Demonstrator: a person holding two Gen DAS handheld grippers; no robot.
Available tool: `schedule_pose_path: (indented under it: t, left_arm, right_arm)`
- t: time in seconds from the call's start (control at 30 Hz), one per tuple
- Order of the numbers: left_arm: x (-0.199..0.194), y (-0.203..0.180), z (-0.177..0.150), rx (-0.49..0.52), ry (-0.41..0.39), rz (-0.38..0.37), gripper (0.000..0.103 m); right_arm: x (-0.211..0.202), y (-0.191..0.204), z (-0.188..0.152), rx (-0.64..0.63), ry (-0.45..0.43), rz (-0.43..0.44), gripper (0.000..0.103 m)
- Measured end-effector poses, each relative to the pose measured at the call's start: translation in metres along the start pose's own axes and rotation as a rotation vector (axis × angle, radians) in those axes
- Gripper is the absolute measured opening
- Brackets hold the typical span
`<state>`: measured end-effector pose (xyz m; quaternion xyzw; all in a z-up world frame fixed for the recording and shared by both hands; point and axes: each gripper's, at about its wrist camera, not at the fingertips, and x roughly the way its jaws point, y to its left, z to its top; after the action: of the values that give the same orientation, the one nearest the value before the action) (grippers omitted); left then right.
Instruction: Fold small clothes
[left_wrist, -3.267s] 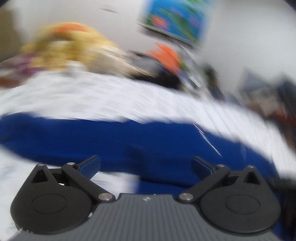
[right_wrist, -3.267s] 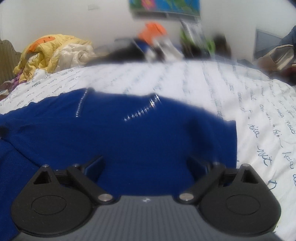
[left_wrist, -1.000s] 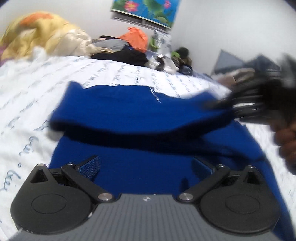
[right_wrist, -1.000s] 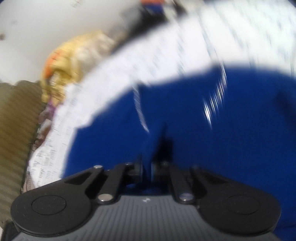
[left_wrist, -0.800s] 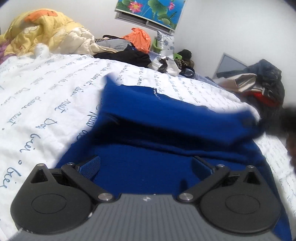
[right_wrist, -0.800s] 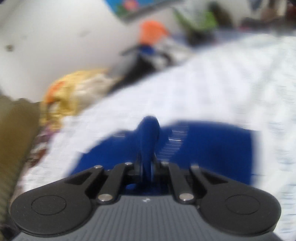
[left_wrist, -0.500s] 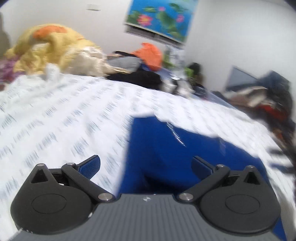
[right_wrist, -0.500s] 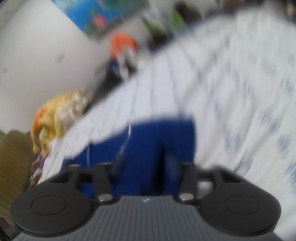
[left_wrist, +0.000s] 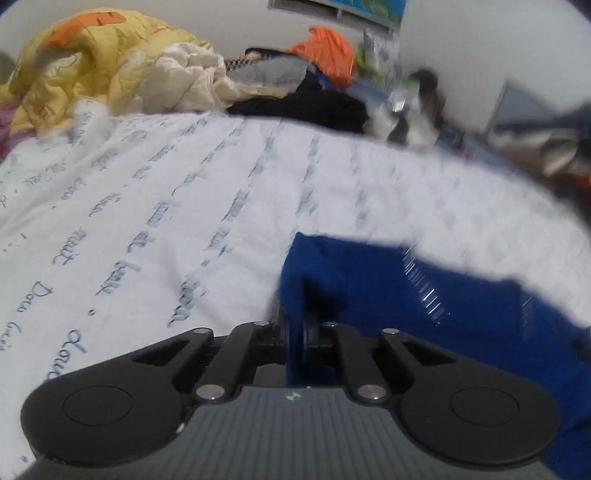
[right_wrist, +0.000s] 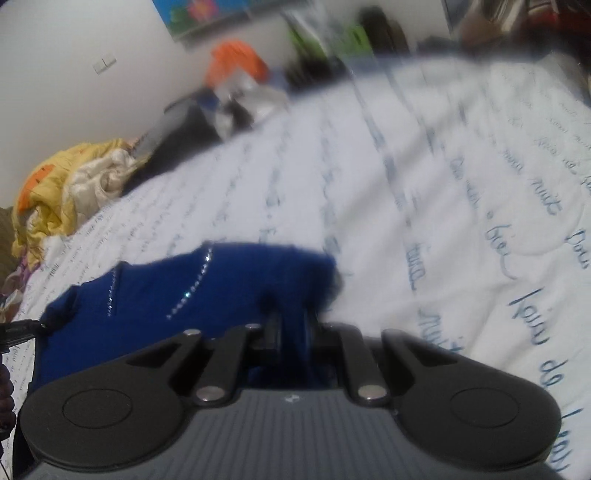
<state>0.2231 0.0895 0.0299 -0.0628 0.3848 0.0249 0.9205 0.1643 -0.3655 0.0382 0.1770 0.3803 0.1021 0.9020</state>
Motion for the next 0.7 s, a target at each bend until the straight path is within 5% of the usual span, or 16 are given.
schedule_pose_path:
  t: [0.1,0.17,0.2,0.3,0.4,0.5,0.57,0.7]
  left_arm:
    - [-0.006,-0.006,-0.014,0.068,-0.052,0.058,0.029]
    - [-0.018,-0.006,-0.012,0.070,-0.061,0.097,0.054]
    - [-0.029,-0.006,-0.012,0.067,-0.109,0.117,0.058]
    - [-0.064,-0.012,-0.011,0.042,-0.273,0.021,0.084]
    - [-0.055,-0.033,-0.009,0.083,-0.185,-0.140,0.085]
    - [-0.016,-0.041,-0.018,0.117,0.011,-0.153,0.082]
    - [-0.015,-0.040,-0.035,0.229,-0.099,-0.072,0.099]
    - [-0.027,-0.035,-0.036,0.222,-0.080,-0.032,0.099]
  right_arm:
    - [0.001,0.003,-0.008,-0.028,-0.038,-0.008,0.010]
    - [-0.005,0.009,-0.005,-0.035,-0.031,-0.029,0.025]
    - [-0.009,0.012,-0.001,-0.029,-0.036,-0.054,0.028]
    - [-0.041,0.026,0.002,-0.015,-0.195,-0.071,0.036]
    - [-0.036,0.058,-0.002,-0.070,-0.168,0.053,0.049]
    - [0.007,0.081,-0.021,-0.190,-0.023,-0.006,0.050]
    - [0.016,0.078,-0.045,-0.317,-0.113,-0.043,0.052]
    - [0.021,0.081,-0.055,-0.371,-0.121,-0.084,0.053]
